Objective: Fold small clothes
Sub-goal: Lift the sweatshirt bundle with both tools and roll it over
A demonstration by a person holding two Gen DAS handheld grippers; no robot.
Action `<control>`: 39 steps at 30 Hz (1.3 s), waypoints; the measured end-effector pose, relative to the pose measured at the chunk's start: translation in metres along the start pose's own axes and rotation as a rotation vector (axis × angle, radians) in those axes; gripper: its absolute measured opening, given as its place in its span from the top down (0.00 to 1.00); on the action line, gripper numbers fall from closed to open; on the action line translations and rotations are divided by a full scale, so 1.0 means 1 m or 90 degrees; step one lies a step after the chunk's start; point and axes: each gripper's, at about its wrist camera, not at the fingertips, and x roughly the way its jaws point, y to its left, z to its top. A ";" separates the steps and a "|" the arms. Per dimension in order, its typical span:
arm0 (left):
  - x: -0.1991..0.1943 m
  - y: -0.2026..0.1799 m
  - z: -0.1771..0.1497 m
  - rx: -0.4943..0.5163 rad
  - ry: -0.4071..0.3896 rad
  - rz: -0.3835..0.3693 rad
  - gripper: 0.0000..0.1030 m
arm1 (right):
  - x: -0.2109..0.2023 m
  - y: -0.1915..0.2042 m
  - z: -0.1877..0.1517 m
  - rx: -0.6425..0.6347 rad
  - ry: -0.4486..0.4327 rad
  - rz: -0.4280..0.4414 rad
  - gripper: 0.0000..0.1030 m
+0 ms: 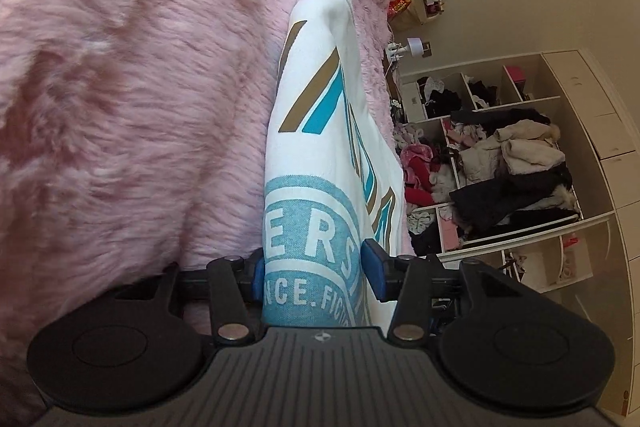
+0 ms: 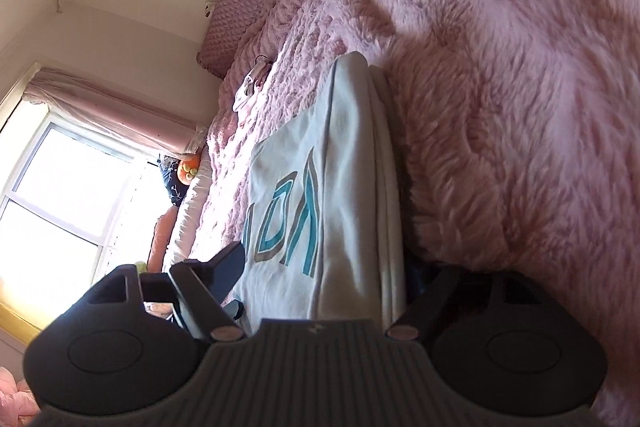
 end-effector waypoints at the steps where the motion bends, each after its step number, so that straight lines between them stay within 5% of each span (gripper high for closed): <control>1: 0.004 -0.001 0.001 0.003 0.002 0.000 0.48 | 0.006 0.001 0.002 -0.006 0.004 -0.002 0.25; 7: 0.022 -0.002 0.002 -0.009 0.012 0.012 0.53 | 0.023 0.005 0.007 -0.025 0.011 -0.031 0.27; 12: 0.022 -0.019 -0.006 0.008 -0.010 0.086 0.62 | 0.031 0.008 0.007 -0.033 0.007 -0.112 0.64; 18: 0.019 -0.035 -0.015 0.012 -0.032 0.129 0.68 | 0.030 0.019 0.005 -0.046 -0.012 -0.144 0.76; 24: 0.012 -0.046 -0.018 0.018 -0.045 0.139 0.73 | 0.023 0.042 0.003 -0.077 -0.034 -0.150 0.82; 31: -0.006 -0.091 -0.031 0.097 -0.057 0.163 0.76 | 0.008 0.084 -0.005 -0.107 -0.040 -0.141 0.83; 39: -0.061 -0.135 -0.040 0.146 -0.082 0.162 0.76 | -0.008 0.149 -0.034 -0.140 -0.044 -0.107 0.83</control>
